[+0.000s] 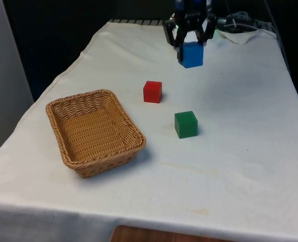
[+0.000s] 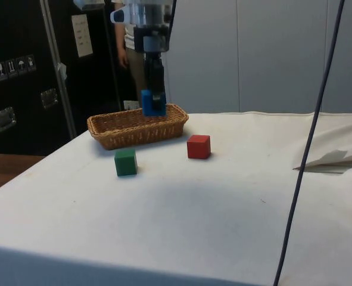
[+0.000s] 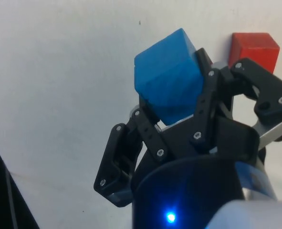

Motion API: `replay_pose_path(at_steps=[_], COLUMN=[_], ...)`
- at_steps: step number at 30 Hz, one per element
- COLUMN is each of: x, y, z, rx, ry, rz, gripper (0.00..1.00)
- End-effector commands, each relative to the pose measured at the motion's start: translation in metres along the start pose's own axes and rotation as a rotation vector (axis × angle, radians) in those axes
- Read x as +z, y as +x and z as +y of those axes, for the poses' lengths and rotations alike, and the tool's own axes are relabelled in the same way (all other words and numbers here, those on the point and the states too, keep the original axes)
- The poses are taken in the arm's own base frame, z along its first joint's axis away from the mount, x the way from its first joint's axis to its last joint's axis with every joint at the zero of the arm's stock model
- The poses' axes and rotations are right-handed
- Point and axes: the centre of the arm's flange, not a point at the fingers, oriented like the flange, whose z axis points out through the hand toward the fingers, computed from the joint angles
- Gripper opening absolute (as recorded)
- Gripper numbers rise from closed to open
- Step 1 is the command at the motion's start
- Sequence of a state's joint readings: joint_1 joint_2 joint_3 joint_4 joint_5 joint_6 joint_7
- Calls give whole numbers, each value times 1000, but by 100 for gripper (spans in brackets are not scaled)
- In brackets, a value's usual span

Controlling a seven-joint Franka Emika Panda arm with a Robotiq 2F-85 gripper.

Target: Pick up the blue cube and place it into the basket.

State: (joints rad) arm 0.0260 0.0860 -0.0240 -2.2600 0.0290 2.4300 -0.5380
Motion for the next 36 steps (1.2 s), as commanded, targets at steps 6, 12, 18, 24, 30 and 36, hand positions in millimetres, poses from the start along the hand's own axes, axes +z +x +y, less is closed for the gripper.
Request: replay_pose_path(at_steps=[6, 12, 18, 24, 30, 36], x=[-1, 0, 0, 0, 3, 5], y=[4, 7, 4, -2, -13, -21], z=[7, 13, 22, 31, 49, 64], rx=[25, 55, 76, 91, 110, 121], ry=[8, 26, 32, 30, 48, 45], rz=[14, 33, 37, 37, 41, 36], gripper=[0, 0, 0, 0, 0, 0])
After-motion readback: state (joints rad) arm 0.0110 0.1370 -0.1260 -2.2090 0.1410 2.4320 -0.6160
